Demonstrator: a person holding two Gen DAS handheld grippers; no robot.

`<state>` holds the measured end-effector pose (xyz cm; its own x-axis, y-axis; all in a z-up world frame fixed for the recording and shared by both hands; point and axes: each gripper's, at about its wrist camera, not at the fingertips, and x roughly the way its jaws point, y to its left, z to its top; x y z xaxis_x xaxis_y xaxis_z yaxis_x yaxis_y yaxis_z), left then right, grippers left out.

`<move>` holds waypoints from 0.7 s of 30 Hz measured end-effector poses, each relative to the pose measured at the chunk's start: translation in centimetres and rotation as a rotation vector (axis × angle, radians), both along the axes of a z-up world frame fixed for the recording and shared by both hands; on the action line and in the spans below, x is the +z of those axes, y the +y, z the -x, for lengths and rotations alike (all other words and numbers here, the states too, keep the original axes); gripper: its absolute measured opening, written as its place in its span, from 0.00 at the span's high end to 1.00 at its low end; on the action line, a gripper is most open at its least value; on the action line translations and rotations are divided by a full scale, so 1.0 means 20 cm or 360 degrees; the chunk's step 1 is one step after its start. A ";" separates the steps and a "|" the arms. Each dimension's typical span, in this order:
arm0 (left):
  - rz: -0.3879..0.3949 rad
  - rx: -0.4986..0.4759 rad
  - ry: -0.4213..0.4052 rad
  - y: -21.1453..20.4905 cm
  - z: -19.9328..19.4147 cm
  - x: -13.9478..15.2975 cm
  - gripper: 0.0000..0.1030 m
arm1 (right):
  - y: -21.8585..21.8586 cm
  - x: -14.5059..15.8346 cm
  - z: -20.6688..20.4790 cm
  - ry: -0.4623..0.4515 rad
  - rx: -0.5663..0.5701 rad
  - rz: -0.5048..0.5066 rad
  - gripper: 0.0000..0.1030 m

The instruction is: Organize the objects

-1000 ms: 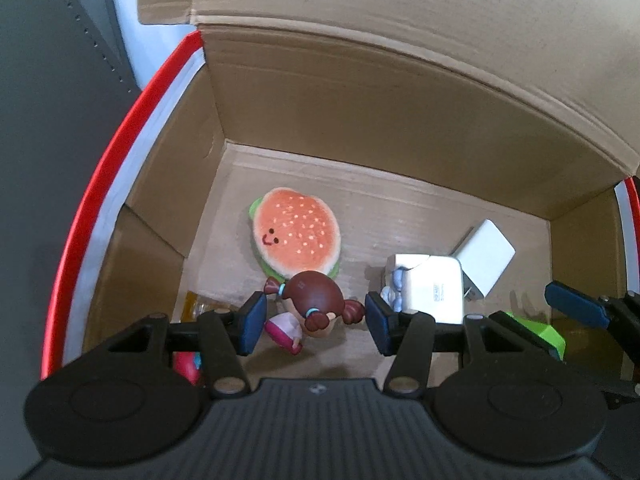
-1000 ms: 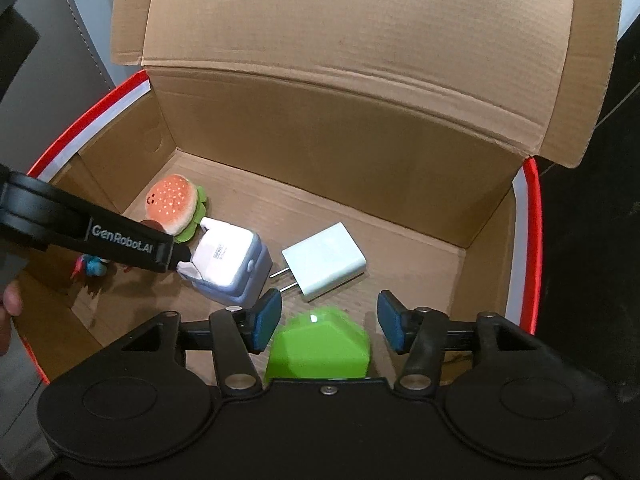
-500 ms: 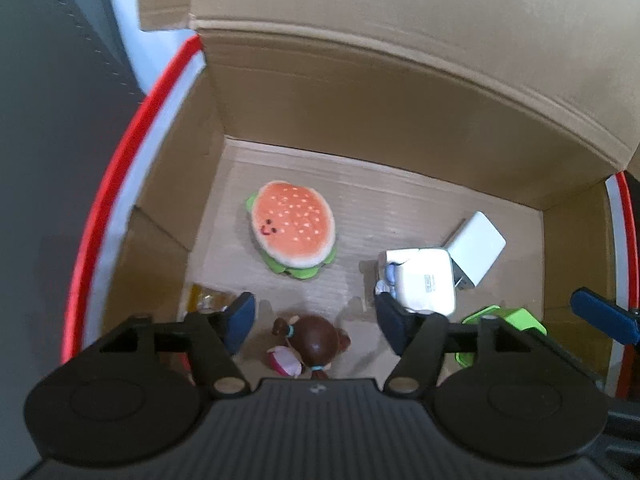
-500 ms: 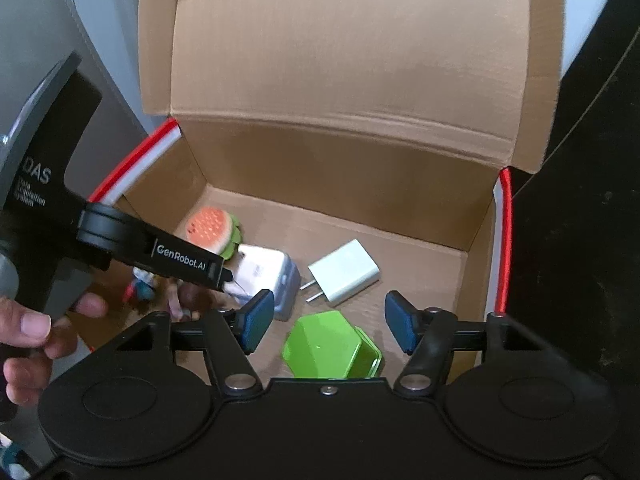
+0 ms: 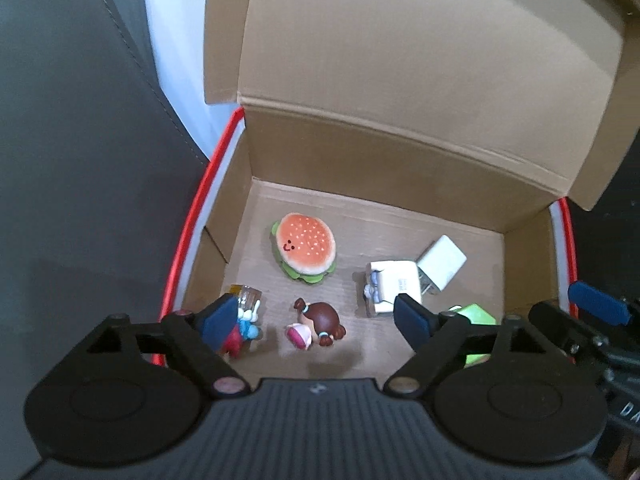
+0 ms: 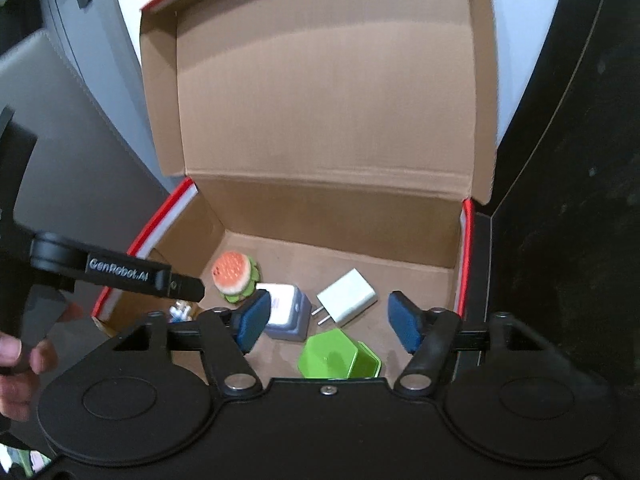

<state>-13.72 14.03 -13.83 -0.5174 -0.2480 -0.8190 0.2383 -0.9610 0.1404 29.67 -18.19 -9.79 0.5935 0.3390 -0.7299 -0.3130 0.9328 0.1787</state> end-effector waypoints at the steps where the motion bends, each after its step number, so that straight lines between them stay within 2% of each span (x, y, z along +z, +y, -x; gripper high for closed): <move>1: 0.0008 -0.0010 0.0005 0.01 -0.02 0.02 0.13 | -0.01 0.02 0.00 0.0001 -0.0005 0.0001 0.26; 6: 0.0045 -0.0075 0.0042 0.05 -0.10 0.10 0.09 | -0.02 0.08 0.03 0.0020 -0.0042 -0.0041 0.24; 15: 0.0091 -0.0142 0.0110 0.11 -0.23 0.24 0.00 | -0.01 0.23 0.11 0.0037 -0.0122 -0.0110 0.00; 21: 0.0106 -0.0206 0.0185 0.15 -0.35 0.33 0.00 | 0.00 0.30 0.17 0.0064 -0.0174 -0.0125 0.00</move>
